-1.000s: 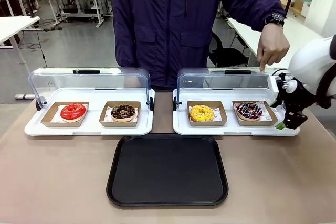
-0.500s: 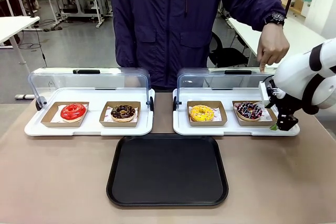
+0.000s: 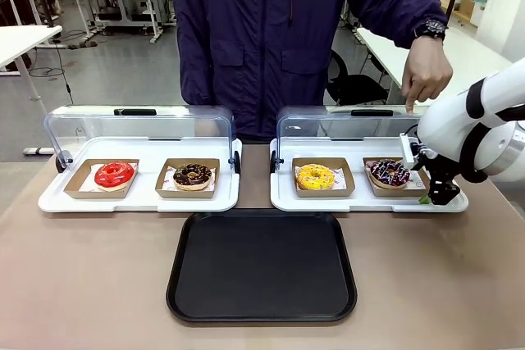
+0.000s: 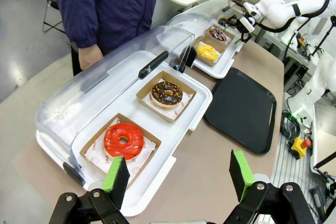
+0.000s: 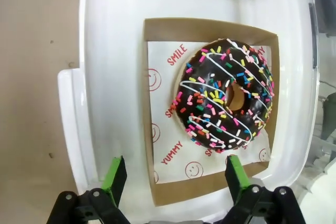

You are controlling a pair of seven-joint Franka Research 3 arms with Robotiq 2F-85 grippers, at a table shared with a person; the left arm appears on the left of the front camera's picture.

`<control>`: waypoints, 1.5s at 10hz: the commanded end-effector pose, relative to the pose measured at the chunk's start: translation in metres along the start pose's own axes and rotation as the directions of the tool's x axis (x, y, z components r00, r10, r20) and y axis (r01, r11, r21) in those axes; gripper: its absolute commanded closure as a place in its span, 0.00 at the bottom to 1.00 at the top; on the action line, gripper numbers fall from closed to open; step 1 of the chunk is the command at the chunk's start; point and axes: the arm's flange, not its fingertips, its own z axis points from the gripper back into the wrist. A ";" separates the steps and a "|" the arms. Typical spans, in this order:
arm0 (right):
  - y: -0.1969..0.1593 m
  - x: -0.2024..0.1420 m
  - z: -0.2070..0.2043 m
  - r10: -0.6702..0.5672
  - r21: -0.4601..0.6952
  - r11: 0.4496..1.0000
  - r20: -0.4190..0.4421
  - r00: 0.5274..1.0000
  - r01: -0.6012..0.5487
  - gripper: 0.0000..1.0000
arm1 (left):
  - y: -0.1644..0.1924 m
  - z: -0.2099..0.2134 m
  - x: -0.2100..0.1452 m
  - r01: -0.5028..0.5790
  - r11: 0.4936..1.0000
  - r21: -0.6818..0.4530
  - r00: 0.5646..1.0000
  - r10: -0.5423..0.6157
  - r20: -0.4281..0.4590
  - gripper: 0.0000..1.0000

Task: Move the fourth donut from the left to the tray.
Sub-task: Pick up the Paper togo box containing the Donut indicated by the person and place it on the Handle tray.

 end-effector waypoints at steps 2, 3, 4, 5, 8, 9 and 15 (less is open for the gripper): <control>-0.008 -0.003 -0.004 0.014 -0.013 1.000 -0.011 1.000 -0.014 0.00 | -0.001 0.000 0.001 0.004 1.000 -0.007 1.000 -0.004 0.010 0.00; -0.008 -0.004 -0.002 0.010 -0.008 1.000 -0.011 1.000 -0.011 0.32 | -0.001 0.000 0.001 0.004 1.000 -0.007 1.000 -0.004 0.010 0.00; -0.009 -0.004 -0.001 0.006 0.013 1.000 -0.020 1.000 -0.005 0.59 | -0.001 0.000 0.001 0.004 1.000 -0.007 1.000 -0.004 0.010 0.00; -0.009 -0.004 0.000 0.003 0.033 0.999 -0.020 1.000 -0.002 0.90 | -0.001 0.000 0.001 0.004 1.000 -0.007 1.000 -0.004 0.010 0.00; -0.011 -0.005 0.002 0.000 0.089 0.996 -0.031 1.000 0.002 1.00 | -0.001 0.000 0.001 0.004 1.000 -0.007 1.000 -0.004 0.010 0.00; -0.011 -0.005 0.003 0.001 0.092 0.996 -0.043 0.999 0.003 0.95 | -0.001 0.000 0.001 0.004 1.000 -0.007 1.000 -0.004 0.010 0.00; -0.013 -0.003 0.010 0.005 0.115 0.993 -0.002 1.000 -0.005 1.00 | -0.001 0.000 0.001 0.004 1.000 -0.007 1.000 -0.004 0.010 0.00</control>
